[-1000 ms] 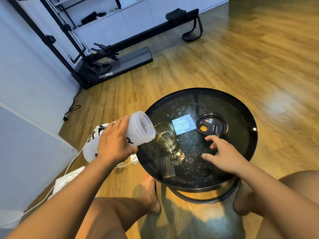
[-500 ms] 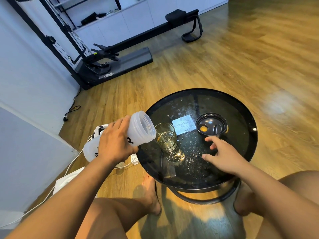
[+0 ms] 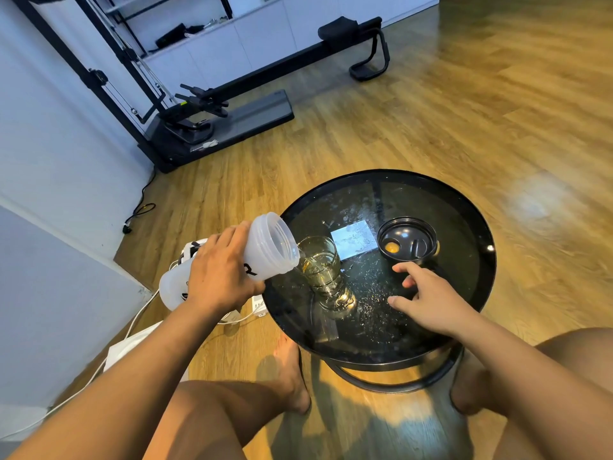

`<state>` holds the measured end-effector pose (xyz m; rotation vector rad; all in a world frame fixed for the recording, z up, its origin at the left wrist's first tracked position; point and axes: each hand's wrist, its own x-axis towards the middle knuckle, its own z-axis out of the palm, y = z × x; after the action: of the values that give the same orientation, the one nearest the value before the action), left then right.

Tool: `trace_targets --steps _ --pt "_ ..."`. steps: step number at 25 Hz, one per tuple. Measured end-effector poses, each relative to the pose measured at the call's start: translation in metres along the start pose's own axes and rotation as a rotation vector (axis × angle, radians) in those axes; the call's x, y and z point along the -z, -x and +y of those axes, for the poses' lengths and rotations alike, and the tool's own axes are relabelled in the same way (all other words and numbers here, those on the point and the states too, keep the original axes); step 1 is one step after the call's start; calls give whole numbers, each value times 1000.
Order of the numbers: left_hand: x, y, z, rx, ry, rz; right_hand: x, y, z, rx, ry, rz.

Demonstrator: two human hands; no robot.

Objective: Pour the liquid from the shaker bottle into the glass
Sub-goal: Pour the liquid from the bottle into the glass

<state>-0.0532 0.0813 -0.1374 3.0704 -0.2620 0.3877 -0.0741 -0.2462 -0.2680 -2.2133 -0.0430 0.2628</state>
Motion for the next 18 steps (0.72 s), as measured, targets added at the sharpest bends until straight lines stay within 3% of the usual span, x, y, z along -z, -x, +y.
trace_targets --steps 18 --pt "-1 1 0 -2 -3 -3 -1 -1 1 -2 27 -23"
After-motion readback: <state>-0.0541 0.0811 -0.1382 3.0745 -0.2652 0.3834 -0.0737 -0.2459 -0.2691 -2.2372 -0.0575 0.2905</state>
